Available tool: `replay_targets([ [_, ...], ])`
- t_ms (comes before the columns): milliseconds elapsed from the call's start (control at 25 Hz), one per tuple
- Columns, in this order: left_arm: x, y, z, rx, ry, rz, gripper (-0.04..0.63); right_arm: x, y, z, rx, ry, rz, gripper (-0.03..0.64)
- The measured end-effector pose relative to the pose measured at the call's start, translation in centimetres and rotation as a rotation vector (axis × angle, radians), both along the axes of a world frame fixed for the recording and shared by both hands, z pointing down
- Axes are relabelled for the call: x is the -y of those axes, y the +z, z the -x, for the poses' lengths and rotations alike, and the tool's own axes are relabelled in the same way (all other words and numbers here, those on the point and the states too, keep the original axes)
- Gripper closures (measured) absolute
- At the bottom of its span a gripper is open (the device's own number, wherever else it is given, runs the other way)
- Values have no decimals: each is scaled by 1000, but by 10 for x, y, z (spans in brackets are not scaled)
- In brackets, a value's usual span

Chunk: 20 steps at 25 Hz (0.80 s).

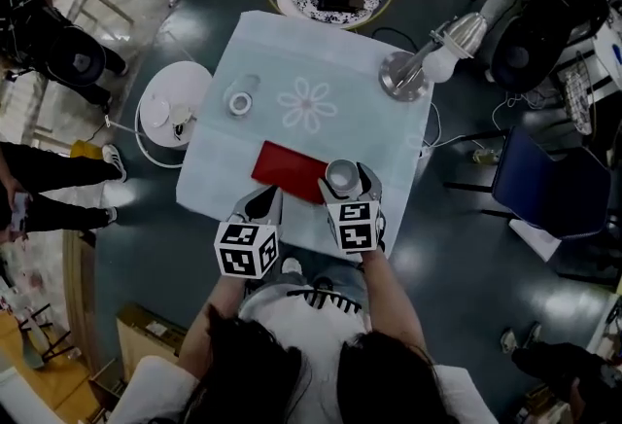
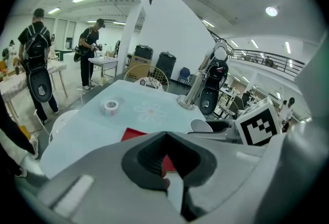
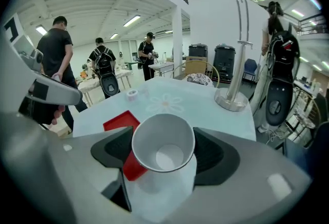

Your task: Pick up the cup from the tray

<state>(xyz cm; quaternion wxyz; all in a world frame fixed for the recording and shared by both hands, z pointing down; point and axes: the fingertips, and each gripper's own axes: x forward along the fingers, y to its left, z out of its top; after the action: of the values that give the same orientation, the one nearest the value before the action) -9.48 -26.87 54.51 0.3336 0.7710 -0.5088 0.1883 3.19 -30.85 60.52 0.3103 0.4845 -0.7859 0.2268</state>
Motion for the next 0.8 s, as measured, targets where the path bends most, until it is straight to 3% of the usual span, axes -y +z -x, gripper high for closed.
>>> replay_targets([
  [360,10,-7,-50,-3,108,-9,594,-2,1,-69,-11,99,-10,236],
  [680,9,-7,-62,10,130,4,595,-5,15,-81,74,147,15,233],
  [800,11,-6,-60,12,123,6,594,-5,20,-82,58,137,20,232],
])
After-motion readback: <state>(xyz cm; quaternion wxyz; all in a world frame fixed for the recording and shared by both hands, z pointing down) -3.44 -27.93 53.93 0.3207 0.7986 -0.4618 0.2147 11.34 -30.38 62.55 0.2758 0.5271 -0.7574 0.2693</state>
